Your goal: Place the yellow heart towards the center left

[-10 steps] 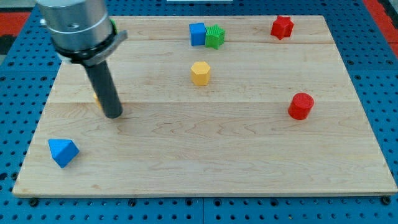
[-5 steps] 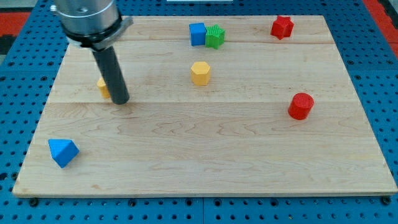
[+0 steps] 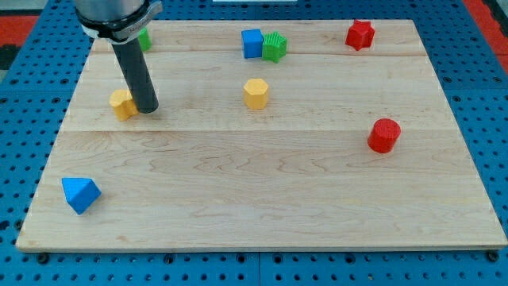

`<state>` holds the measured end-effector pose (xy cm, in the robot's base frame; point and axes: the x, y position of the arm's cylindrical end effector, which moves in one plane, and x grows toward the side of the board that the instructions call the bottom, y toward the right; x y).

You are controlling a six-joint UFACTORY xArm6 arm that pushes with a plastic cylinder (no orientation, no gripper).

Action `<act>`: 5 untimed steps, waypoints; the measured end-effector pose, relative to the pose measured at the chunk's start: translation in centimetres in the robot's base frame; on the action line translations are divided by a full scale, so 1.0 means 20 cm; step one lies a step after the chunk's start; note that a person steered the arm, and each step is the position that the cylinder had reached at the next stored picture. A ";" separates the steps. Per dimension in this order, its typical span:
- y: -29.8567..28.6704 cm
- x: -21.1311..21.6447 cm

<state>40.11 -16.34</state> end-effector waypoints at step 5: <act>-0.09 0.00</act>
